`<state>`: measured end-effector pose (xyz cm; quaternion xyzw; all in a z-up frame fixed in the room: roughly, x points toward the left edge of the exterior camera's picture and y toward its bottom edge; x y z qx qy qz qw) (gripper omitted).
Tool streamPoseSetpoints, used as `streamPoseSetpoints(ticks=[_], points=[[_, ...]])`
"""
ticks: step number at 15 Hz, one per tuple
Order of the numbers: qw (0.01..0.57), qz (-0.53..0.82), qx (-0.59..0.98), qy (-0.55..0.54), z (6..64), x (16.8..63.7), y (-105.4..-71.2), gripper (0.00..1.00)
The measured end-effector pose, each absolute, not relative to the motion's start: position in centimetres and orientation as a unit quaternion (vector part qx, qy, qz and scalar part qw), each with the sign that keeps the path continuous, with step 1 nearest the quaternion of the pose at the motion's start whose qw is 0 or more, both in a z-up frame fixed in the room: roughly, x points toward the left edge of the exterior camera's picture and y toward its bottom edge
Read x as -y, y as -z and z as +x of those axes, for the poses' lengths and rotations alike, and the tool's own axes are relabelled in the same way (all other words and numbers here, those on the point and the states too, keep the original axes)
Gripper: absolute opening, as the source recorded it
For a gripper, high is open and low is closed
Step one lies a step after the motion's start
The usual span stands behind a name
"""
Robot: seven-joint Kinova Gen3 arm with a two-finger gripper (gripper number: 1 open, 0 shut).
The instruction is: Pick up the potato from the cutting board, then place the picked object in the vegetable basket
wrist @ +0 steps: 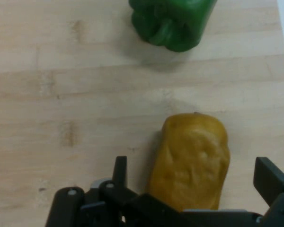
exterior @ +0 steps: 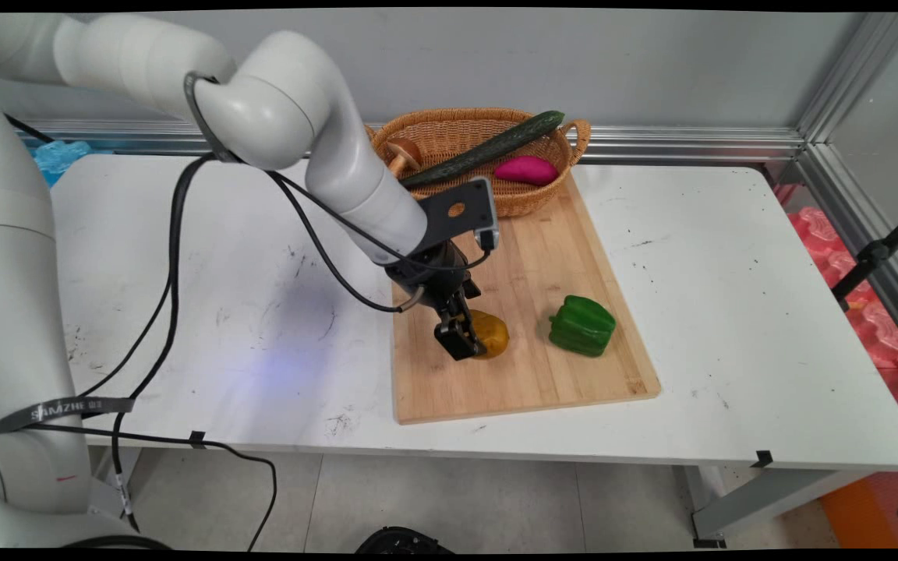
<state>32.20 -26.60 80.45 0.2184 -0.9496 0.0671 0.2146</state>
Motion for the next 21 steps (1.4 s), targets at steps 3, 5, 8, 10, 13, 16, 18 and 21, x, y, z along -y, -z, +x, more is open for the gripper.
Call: streamPoseSetpoints(ticks=[3,5,8,10,13,16,18,21], points=[[0.214,0.215,0.951,-0.066,32.1,26.8,-79.1,0.00],[0.214,0.213,0.951,-0.062,32.1,26.8,-78.4,0.00],[0.215,0.212,0.952,-0.057,32.0,26.7,-77.8,0.00],[0.216,0.212,0.951,-0.056,31.9,26.9,-77.8,0.00],[0.220,0.213,0.950,-0.057,31.7,27.5,-78.4,0.00],[0.228,0.211,0.949,-0.061,31.5,28.6,-79.9,0.00],[0.238,0.210,0.945,-0.073,31.3,30.4,-81.7,0.00],[0.255,0.218,0.938,-0.091,31.3,33.4,-84.2,0.00]])
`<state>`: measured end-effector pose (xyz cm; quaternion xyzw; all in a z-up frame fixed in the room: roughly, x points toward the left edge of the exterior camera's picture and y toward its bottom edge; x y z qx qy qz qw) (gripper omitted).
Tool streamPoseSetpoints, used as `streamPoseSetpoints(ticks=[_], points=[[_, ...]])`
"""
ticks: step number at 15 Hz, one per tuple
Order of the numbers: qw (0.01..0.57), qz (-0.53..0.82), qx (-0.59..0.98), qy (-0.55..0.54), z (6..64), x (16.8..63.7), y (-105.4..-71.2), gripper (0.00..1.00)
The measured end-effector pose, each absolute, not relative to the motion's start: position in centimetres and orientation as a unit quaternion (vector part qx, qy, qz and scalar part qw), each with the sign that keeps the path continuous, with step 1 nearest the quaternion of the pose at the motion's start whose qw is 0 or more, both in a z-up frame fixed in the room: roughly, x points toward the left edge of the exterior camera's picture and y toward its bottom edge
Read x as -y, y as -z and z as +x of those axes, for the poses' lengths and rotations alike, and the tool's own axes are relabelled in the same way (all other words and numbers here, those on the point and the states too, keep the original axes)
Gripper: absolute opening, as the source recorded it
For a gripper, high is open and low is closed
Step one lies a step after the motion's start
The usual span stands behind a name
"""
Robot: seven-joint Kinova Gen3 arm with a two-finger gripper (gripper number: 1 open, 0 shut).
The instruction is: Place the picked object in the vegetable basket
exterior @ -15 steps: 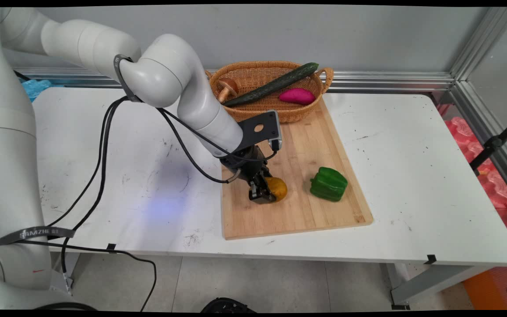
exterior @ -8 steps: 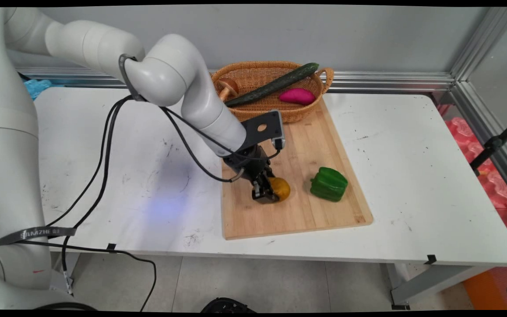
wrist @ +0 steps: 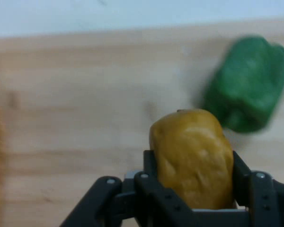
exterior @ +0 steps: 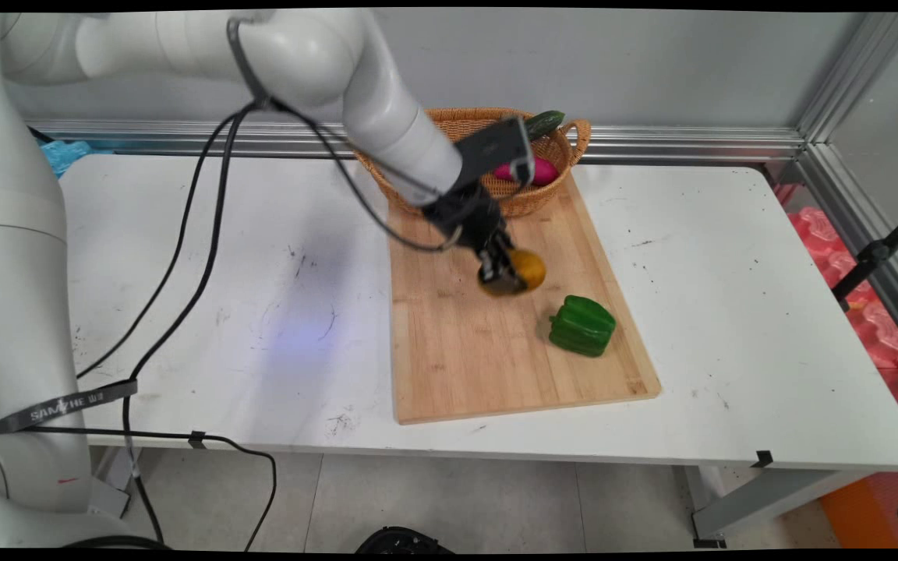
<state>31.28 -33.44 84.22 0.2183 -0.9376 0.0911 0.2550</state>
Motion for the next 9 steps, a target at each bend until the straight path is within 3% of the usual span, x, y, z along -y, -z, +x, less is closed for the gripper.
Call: streamPoseSetpoints(ticks=[9], points=[[0.262,0.245,0.922,-0.146,35.0,41.1,-88.5,0.00]])
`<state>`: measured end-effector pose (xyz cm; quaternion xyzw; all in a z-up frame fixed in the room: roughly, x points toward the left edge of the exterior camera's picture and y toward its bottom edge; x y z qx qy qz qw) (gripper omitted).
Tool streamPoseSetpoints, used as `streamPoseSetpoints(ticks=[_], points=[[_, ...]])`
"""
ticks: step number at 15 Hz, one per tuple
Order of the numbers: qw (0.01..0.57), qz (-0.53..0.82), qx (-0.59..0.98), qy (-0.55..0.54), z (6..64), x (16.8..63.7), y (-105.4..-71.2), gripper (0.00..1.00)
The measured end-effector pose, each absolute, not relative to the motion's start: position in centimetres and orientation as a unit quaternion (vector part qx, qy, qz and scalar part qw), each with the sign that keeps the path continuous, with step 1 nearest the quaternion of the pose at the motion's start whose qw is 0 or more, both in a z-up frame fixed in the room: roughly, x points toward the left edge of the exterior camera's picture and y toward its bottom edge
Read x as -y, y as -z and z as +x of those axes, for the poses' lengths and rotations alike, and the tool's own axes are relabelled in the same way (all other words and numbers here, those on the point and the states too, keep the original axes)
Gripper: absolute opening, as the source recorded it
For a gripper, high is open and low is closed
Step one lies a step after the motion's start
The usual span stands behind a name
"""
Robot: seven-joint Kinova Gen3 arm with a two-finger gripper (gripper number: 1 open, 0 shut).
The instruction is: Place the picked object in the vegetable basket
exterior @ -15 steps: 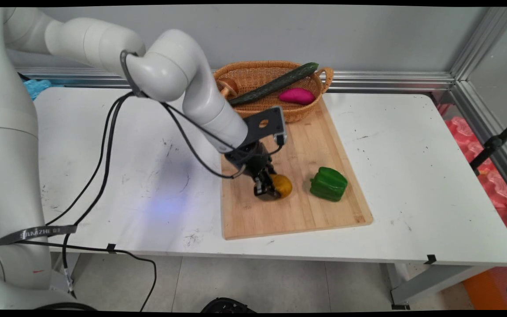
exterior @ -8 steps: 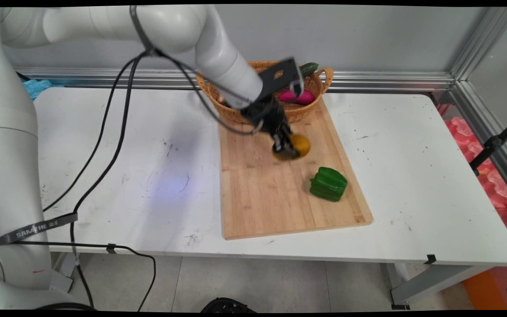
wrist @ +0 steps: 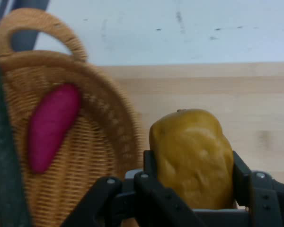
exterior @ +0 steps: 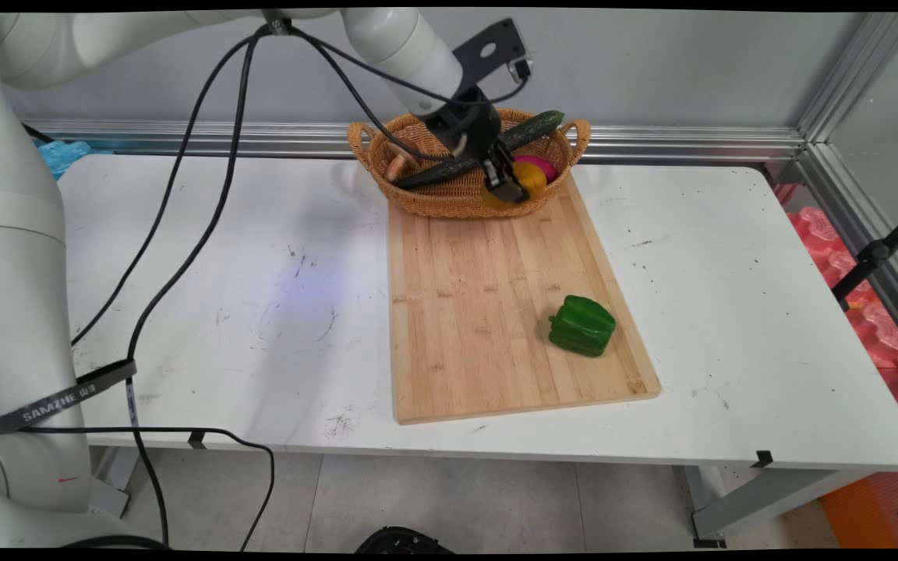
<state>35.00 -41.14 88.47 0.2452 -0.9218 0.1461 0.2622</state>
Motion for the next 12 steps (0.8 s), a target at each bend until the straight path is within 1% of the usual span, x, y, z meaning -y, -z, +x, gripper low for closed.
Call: streamPoseSetpoints(ticks=[7,12], points=[[0.252,0.255,0.919,-0.165,37.6,44.2,-88.0,0.00],[0.252,0.256,0.916,-0.175,38.4,46.2,-86.6,0.00]])
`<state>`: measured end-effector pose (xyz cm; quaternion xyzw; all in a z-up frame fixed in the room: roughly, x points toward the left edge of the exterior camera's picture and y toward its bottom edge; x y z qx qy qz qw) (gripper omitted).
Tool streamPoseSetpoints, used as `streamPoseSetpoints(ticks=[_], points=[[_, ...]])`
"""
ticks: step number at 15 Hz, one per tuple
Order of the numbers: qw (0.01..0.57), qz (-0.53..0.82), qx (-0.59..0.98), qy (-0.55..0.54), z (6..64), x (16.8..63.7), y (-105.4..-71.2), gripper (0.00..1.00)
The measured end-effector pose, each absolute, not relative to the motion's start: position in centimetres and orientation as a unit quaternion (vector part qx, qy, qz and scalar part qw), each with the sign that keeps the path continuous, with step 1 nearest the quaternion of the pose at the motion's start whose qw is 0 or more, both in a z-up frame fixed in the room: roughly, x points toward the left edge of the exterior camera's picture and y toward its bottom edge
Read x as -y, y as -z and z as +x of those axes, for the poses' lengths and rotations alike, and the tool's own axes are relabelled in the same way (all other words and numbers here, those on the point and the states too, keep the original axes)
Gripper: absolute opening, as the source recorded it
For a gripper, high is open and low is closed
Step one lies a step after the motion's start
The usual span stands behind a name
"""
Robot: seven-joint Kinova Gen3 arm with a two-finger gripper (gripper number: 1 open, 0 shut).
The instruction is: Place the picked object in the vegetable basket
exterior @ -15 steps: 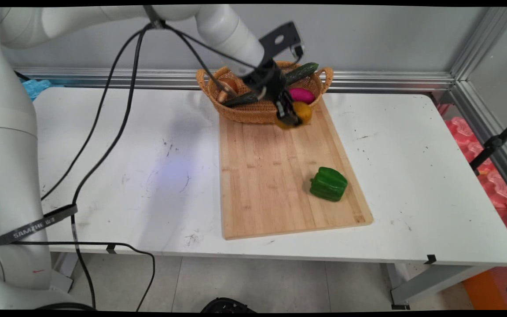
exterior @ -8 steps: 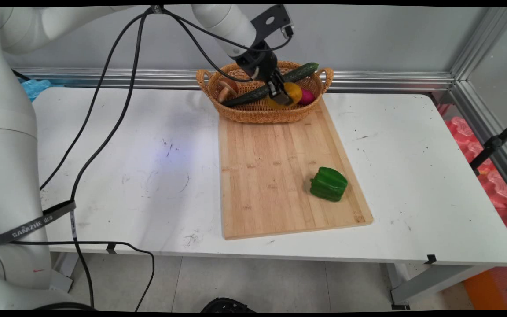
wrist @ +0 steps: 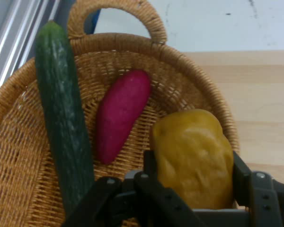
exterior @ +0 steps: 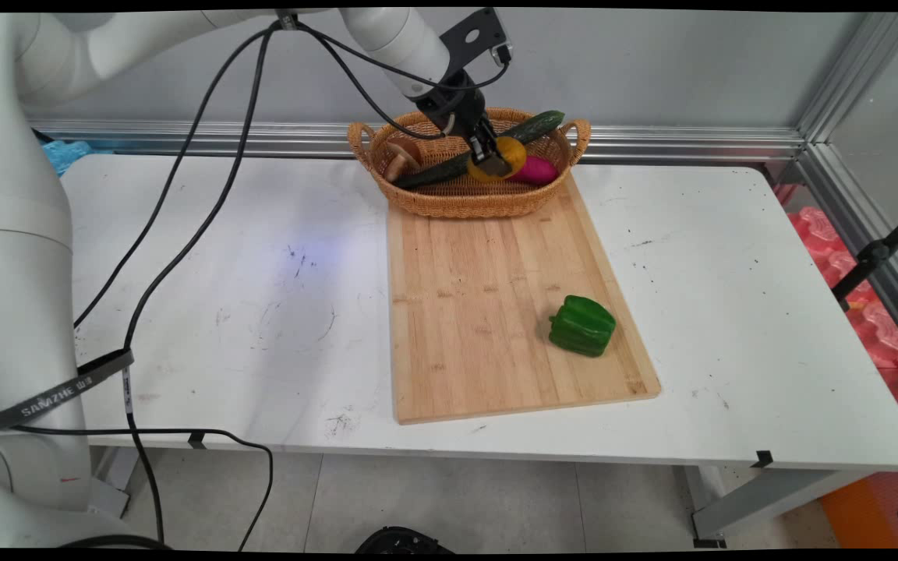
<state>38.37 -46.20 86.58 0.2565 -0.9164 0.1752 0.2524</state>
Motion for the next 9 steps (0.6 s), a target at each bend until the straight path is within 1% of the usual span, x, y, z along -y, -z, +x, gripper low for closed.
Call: streamPoseSetpoints(ticks=[9], points=[[0.260,0.257,0.913,-0.179,37.9,49.1,-82.5,0.00]])
